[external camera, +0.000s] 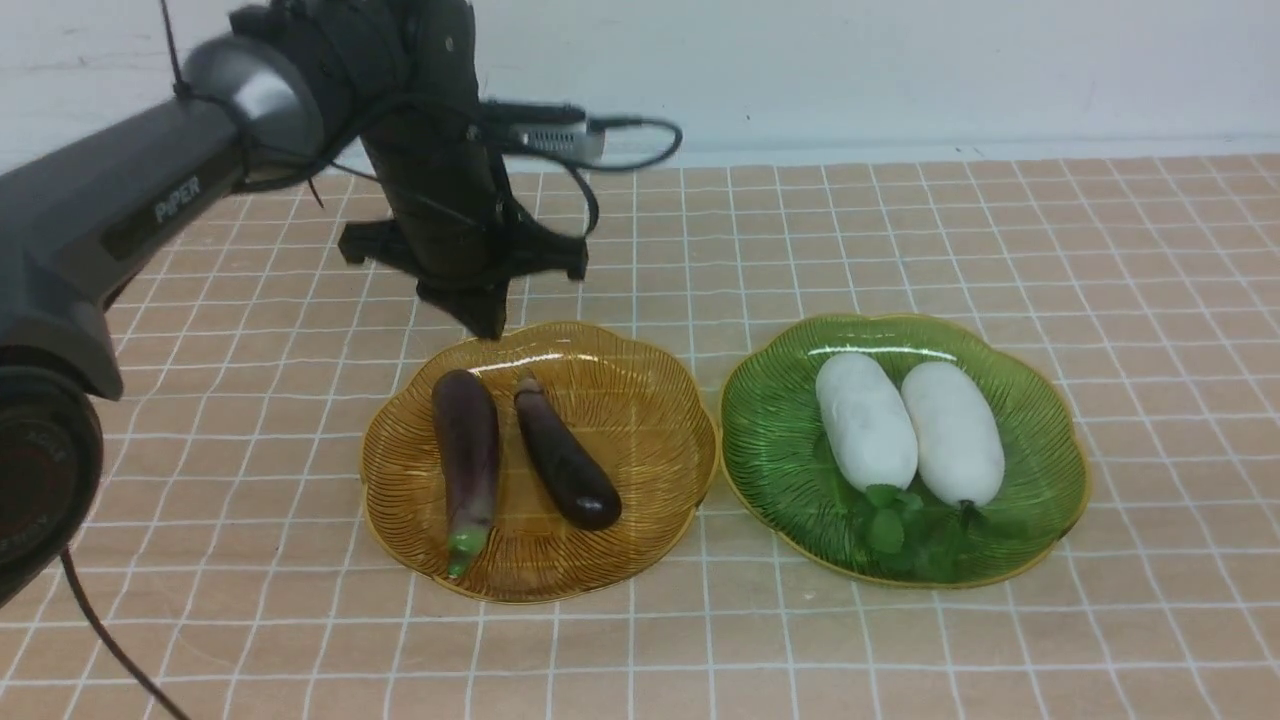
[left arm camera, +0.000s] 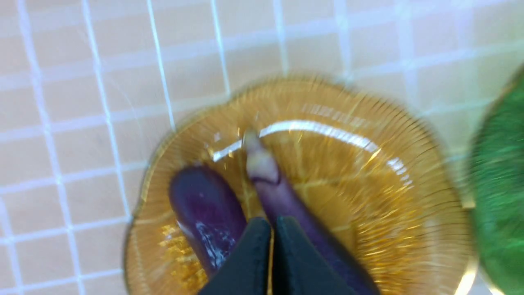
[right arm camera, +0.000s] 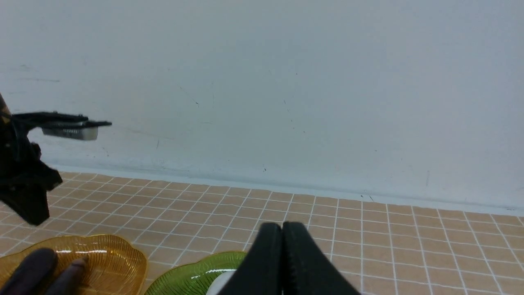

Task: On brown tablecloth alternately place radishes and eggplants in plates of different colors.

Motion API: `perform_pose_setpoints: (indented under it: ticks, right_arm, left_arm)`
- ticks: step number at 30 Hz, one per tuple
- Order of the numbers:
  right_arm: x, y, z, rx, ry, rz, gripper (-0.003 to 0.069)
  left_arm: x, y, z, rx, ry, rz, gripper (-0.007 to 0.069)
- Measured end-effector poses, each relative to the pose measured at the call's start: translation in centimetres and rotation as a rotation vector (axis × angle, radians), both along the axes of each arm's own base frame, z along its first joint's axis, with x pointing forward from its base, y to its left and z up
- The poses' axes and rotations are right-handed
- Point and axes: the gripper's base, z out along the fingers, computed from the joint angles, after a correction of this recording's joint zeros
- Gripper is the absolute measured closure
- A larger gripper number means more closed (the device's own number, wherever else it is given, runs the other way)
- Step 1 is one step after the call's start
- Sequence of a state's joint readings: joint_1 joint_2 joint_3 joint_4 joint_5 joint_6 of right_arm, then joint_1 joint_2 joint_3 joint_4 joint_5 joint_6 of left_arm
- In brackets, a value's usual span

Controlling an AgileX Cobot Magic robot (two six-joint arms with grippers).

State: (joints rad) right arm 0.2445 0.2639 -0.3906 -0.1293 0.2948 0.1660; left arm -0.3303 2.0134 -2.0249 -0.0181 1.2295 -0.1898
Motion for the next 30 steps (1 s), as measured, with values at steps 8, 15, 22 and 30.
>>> perform_pose_setpoints:
  ticks: [8, 15, 22, 30]
  right_arm:
    - [-0.7, -0.5, -7.0, 0.053, 0.101, -0.064, 0.0674]
    - [-1.2, -1.5, -12.8, 0.047, 0.216, -0.23, 0.0674]
    - [-1.3, -1.8, -13.1, 0.052, 0.236, -0.279, 0.0674]
    - [-1.3, -1.8, -13.1, 0.052, 0.236, -0.279, 0.0674]
  left_arm:
    - [-3.5, 1.2, 6.6, 0.0, -0.152, -0.082, 0.0628]
    - [-5.9, 1.1, 9.7, -0.002, -0.232, -0.141, 0.0628]
    - [-10.3, 2.7, 12.5, -0.007, -0.29, -0.158, 0.0628]
    - [-19.3, 6.2, 9.2, 0.039, -0.179, -0.16, 0.0628]
